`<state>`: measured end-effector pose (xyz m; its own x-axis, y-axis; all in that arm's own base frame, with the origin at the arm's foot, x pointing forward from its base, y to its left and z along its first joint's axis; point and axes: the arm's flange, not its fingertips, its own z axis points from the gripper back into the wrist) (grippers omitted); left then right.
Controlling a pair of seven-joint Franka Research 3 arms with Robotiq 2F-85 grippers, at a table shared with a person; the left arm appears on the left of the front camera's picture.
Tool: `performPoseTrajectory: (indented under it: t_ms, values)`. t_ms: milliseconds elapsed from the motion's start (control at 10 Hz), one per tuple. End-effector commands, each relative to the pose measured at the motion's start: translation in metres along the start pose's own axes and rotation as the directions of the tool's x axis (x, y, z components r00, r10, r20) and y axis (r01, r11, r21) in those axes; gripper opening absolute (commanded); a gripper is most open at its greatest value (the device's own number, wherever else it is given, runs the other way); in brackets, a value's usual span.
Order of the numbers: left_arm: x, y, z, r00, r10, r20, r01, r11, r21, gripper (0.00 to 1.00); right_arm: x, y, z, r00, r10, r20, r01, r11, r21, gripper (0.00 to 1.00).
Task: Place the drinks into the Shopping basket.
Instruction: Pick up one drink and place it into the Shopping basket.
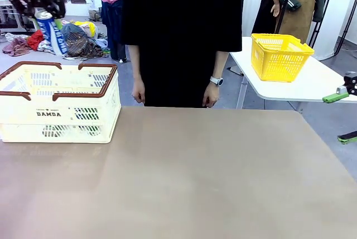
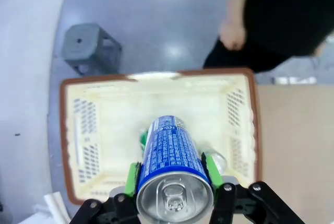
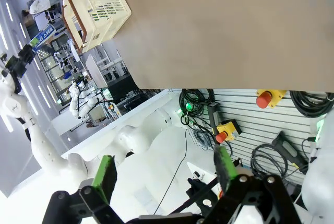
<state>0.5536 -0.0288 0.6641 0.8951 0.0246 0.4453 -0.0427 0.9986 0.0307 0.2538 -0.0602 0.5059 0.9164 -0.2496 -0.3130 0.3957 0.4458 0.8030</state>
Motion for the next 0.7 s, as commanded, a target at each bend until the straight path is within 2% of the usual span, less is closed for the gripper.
performPoseTrajectory:
  t_ms: [0,300,600]
  values:
    - [0.0,0.03,-0.014,0.997,0.053,0.047,-0.056,0.997,0.059,0.0,0.001,0.002,0.001,1.0,0.026,-0.005,-0.026,0.999,0.02,1.0]
    - [-0.029,0.081,-0.069,0.988,0.142,-0.055,-0.139,0.989,0.054,0.0,0.001,0.002,0.001,1.0,0.026,-0.005,-0.026,0.999,0.02,1.0]
    - [-0.075,0.088,-0.129,0.966,0.202,-0.159,-0.197,0.979,0.047,0.0,0.001,0.002,0.001,1.0,0.026,-0.005,-0.026,0.999,0.02,1.0]
